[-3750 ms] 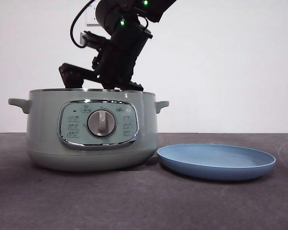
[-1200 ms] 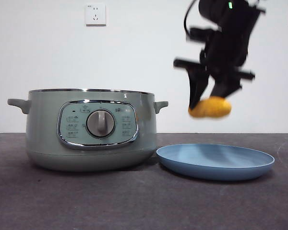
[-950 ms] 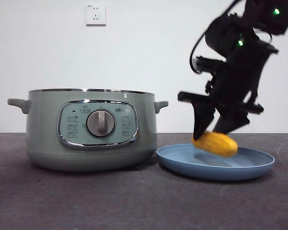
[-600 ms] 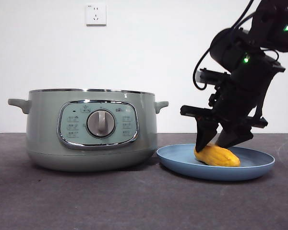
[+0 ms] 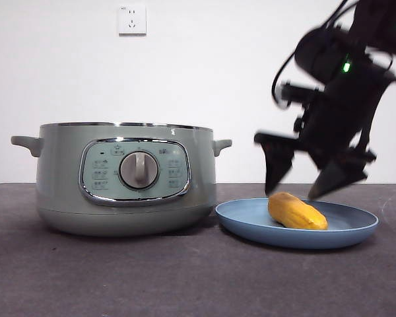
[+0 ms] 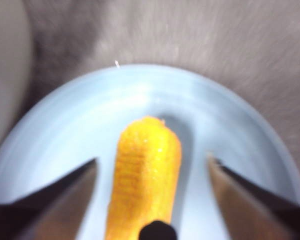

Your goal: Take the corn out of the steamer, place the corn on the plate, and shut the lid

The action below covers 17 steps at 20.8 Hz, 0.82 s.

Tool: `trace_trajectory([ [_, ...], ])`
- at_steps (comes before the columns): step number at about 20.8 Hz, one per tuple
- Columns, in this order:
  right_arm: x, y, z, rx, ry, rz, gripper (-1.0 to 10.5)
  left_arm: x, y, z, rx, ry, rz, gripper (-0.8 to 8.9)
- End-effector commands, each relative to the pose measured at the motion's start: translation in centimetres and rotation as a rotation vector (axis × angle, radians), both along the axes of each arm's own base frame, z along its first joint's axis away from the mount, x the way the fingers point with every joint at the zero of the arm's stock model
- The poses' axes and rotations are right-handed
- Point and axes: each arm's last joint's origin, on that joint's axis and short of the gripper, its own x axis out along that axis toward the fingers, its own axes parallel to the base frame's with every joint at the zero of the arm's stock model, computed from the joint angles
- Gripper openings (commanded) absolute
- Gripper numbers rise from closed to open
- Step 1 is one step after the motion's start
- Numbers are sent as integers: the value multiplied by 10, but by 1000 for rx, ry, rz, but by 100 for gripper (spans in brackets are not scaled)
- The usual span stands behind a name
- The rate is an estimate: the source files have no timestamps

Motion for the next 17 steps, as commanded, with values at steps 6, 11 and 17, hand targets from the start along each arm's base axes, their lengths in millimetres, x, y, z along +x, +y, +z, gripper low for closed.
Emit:
trace_trajectory([
  [6,-61,-23,102,84,-198,0,599,68,-29,-25,-16,-70,-32,-8],
  [11,-116,-46,154,144,-360,5,599,128,-53,-47,3,-23,-40,-8],
  [17,-159,-64,178,187,-465,4,598,167,-71,-67,1,-27,-114,-8],
])
